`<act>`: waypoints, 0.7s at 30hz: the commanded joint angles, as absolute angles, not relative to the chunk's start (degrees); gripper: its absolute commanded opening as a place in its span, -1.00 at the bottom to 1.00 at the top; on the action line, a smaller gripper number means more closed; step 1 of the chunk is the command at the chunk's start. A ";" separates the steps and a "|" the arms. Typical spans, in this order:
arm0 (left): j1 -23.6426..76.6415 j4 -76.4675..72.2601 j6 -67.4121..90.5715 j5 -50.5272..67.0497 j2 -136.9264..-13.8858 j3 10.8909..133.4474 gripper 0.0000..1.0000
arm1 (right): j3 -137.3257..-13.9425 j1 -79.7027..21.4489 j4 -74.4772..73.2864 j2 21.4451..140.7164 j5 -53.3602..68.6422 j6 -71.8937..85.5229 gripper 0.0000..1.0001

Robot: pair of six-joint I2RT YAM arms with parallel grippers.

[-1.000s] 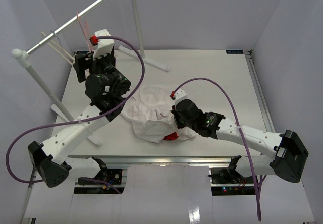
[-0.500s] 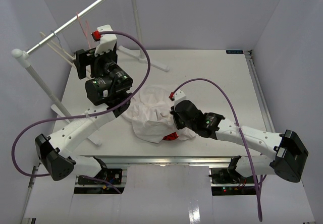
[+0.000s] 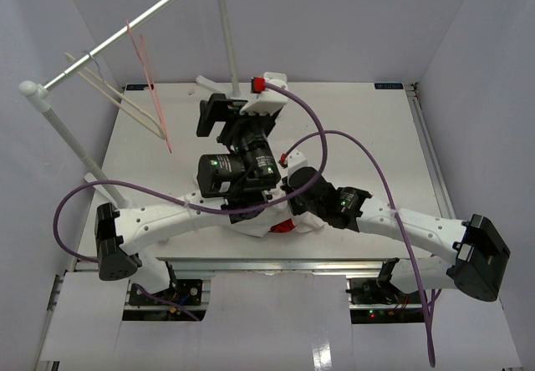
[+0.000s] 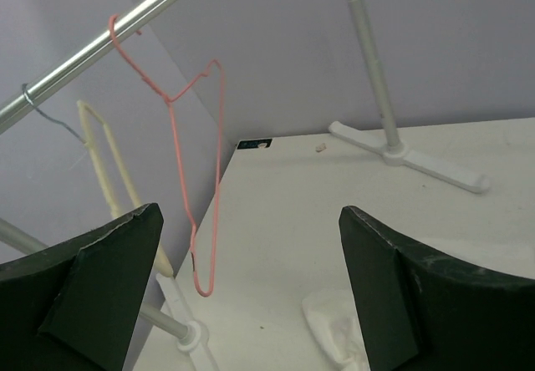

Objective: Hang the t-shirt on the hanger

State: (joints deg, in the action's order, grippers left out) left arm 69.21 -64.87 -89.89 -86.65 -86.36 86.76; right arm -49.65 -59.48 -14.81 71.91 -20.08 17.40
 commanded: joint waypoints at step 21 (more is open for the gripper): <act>70.59 34.23 -3.39 -73.34 -87.45 111.36 0.96 | -50.84 -60.38 -13.20 73.87 -20.05 16.08 -0.84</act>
State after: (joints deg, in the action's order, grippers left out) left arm 77.53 18.03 -18.15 -56.19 -86.42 109.10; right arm -49.65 -59.78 -14.81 72.96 -19.99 17.22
